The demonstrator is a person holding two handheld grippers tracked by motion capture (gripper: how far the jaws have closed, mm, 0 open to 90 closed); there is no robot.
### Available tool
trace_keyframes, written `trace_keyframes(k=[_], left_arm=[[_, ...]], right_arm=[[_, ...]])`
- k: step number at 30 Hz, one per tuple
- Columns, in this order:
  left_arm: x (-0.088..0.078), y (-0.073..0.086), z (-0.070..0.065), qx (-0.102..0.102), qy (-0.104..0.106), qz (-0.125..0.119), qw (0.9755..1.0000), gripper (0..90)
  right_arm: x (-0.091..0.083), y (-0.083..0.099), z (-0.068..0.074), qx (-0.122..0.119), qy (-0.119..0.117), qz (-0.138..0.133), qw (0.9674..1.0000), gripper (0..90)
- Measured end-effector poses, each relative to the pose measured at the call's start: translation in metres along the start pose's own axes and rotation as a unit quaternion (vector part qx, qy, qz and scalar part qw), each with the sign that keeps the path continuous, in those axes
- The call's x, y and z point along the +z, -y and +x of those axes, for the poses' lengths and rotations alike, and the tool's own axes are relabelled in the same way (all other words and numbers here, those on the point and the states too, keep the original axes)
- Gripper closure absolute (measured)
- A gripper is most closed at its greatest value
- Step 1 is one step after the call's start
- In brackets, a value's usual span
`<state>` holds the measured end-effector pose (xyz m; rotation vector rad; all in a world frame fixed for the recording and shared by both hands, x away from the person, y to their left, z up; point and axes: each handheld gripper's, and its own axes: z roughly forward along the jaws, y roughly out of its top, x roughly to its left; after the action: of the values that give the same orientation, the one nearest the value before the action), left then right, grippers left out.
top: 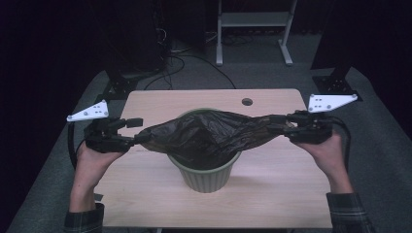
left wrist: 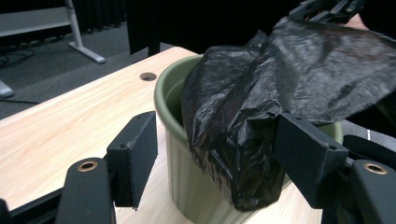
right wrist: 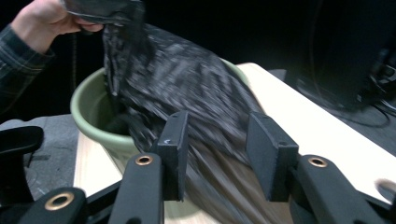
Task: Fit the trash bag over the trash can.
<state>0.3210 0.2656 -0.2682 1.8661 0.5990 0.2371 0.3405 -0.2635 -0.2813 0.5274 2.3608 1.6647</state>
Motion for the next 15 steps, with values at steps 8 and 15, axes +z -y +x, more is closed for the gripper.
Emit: trace_keyframes(k=[8, 15], left_arm=[[0.013, -0.005, -0.001, 0.002, 0.011, 0.003, 0.9999, 30.3], [0.019, -0.003, 0.001, -0.001, 0.015, 0.006, 0.9999, 30.4]], right_arm=[[0.05, -0.023, 0.017, -0.02, -0.059, -0.002, 0.9981, 56.3], [0.085, -0.032, 0.031, -0.027, -0.104, 0.008, 0.9942, 57.1]])
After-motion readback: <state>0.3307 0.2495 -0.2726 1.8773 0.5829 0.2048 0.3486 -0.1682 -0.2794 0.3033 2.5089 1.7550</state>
